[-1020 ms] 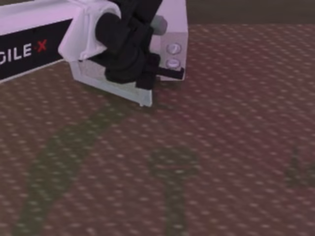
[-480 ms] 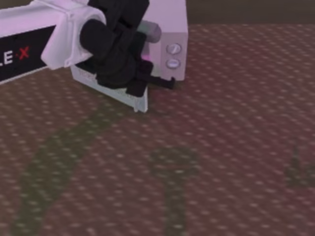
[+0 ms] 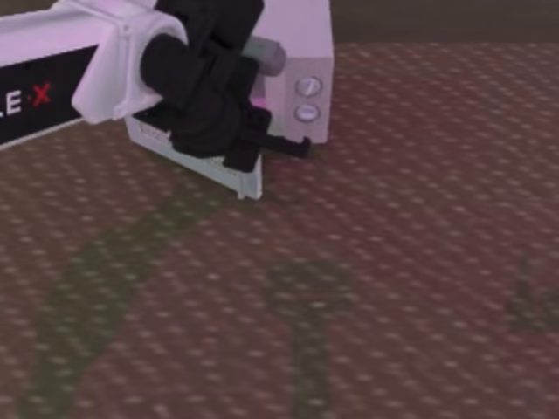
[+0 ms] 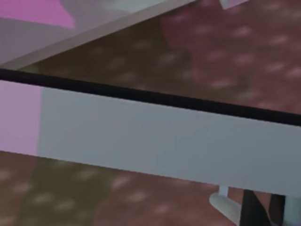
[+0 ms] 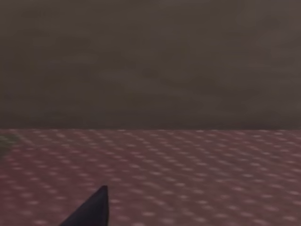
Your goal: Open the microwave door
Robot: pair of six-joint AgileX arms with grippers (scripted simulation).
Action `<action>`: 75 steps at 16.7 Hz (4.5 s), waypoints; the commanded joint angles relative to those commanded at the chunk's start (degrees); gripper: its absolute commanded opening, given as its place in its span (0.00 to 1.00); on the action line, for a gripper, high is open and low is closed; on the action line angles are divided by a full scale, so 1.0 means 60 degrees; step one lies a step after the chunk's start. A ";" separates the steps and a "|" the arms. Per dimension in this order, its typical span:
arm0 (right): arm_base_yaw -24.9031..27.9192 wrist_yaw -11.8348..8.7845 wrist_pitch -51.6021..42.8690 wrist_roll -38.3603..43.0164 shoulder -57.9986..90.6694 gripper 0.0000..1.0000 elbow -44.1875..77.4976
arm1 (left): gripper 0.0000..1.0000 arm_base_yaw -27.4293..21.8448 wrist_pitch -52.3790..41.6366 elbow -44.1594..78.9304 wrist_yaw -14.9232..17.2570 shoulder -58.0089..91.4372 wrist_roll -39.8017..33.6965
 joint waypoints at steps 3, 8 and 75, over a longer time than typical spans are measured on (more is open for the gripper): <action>0.0000 0.0000 0.0000 0.0000 0.0000 1.00 0.0000 | 0.00 0.0000 0.0000 0.0000 0.0000 0.0000 0.0000; 0.0000 0.0000 0.0000 0.0000 0.0000 1.00 0.0000 | 0.00 0.0000 0.0000 0.0000 0.0000 0.0000 0.0000; 0.0000 0.0000 0.0000 0.0000 0.0000 1.00 0.0000 | 0.00 0.0927 0.0209 -0.1617 0.1618 -0.1373 0.2778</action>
